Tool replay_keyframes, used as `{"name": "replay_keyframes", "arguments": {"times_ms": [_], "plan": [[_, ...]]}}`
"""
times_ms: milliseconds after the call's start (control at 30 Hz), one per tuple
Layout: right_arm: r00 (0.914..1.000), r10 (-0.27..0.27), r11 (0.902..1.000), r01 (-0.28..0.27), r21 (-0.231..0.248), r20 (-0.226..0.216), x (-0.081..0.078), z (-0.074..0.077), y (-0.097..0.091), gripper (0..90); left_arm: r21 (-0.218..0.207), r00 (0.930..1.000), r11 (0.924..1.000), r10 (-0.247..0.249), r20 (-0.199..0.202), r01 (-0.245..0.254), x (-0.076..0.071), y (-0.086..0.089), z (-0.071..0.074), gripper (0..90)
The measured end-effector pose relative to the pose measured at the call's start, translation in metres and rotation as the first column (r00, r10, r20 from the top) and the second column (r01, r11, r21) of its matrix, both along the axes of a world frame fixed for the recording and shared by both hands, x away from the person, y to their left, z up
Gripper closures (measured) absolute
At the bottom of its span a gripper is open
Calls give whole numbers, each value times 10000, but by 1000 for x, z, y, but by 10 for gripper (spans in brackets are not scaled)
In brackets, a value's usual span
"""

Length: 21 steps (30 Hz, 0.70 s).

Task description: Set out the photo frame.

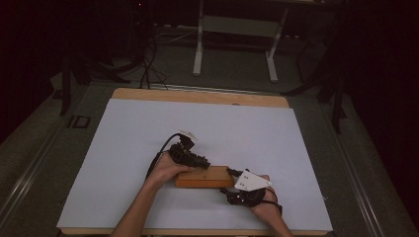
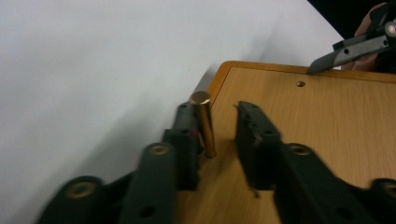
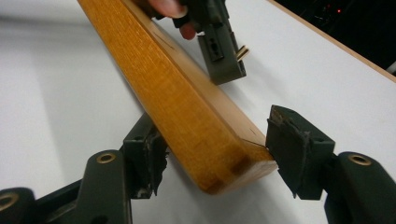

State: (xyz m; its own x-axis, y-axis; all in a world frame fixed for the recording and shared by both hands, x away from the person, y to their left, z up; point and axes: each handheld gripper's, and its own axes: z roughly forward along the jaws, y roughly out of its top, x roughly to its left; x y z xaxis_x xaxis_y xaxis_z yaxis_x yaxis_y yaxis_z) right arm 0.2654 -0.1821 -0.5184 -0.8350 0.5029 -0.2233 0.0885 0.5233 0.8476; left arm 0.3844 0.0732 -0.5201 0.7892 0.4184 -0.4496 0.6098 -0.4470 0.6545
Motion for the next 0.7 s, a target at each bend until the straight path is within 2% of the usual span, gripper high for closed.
{"name": "replay_keyframes", "arguments": {"times_ms": [200,367,500,700], "plan": [[10000,-57,9997,57,219,-11,3,2,-1,405,-238,9989,9991,371,280,-364,-3,5,0,602],[9999,-117,9996,117,253,-1,3,2,-2,419,-532,9945,9951,866,590,-835,-8,15,2,558],[9999,-152,9995,151,274,38,5,3,-2,434,-878,9869,9888,1292,970,-1208,-15,26,6,554],[9998,-211,9992,209,352,58,6,4,-2,455,-1016,9696,9788,1917,1521,-1776,-24,44,11,532]]}}
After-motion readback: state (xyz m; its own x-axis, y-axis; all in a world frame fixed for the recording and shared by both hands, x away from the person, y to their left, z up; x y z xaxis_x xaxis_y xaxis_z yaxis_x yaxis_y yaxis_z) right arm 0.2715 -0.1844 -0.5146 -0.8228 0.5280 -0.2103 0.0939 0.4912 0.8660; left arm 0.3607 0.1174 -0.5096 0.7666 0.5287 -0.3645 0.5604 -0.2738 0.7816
